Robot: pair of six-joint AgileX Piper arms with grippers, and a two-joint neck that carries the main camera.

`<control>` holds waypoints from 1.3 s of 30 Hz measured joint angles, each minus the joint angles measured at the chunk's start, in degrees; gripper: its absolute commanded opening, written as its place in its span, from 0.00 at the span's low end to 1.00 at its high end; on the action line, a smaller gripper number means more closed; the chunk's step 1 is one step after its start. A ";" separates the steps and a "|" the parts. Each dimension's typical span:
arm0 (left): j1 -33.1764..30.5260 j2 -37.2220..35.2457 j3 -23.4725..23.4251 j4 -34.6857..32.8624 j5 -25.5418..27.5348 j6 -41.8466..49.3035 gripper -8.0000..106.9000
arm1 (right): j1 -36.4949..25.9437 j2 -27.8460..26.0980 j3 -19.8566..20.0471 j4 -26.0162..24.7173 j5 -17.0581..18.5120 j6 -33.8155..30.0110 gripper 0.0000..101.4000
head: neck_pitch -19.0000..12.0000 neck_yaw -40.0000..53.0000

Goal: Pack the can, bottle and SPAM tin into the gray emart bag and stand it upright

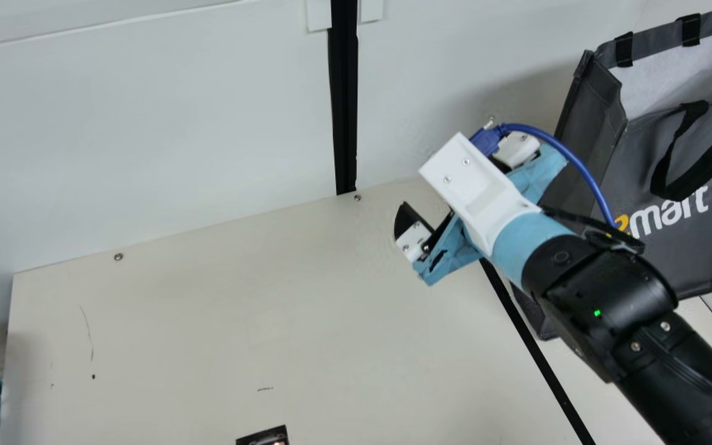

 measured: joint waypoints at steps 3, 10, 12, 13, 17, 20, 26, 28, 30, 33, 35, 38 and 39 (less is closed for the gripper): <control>0.00 0.00 0.00 0.00 0.00 0.00 0.85 | 0.33 -1.72 2.24 1.92 -1.04 -1.59 0.94 | 0.00 0.09; 0.00 0.00 0.00 0.00 0.00 0.00 0.85 | -0.15 -5.69 7.04 7.56 -3.44 -7.25 0.94 | 0.00 0.00; 0.00 0.00 0.00 0.00 0.00 0.00 0.85 | -0.55 -6.96 8.08 9.21 -3.71 -9.05 0.94 | 0.00 0.00; 0.00 0.00 0.00 0.00 0.00 0.00 0.85 | -0.74 -7.57 8.60 10.11 -4.11 -9.92 0.94 | 0.00 0.00; 0.00 0.00 0.00 0.00 0.00 0.00 0.85 | -1.27 -9.99 10.51 13.77 -4.98 -13.54 0.94 | 0.00 0.00; 0.00 0.00 0.00 0.00 0.00 0.00 0.85 | -1.71 -11.70 11.98 16.35 -6.08 -16.18 0.94 | 0.00 0.00; 0.00 0.00 0.00 0.00 0.00 0.00 0.85 | -2.16 -15.33 14.51 21.54 -7.29 -21.30 0.94 | 0.00 0.00; 0.00 0.00 0.00 0.00 0.00 0.00 0.85 | -2.43 -16.44 15.39 22.80 -7.42 -22.77 0.94 | 0.00 0.00; 0.00 0.00 0.00 0.00 0.00 0.00 0.85 | -2.69 -17.67 16.23 24.26 -7.62 -24.41 0.94 | 0.00 0.09; 0.00 0.00 0.00 0.00 0.00 0.00 0.85 | -2.99 -19.34 17.35 26.24 -7.77 -26.46 0.94 | 0.00 0.00; 0.00 0.00 0.00 0.00 0.00 0.00 0.85 | -3.26 -20.43 18.00 27.37 -7.82 -27.68 0.94 | 0.00 0.00; 0.00 0.00 0.00 0.00 0.00 0.00 0.85 | -3.60 -21.66 18.87 29.17 -7.89 -29.38 0.94 | 0.00 0.09; 0.00 0.00 0.00 0.00 0.00 0.00 0.85 | -3.60 -21.71 18.87 29.41 -7.66 -29.66 0.94 | 0.00 0.00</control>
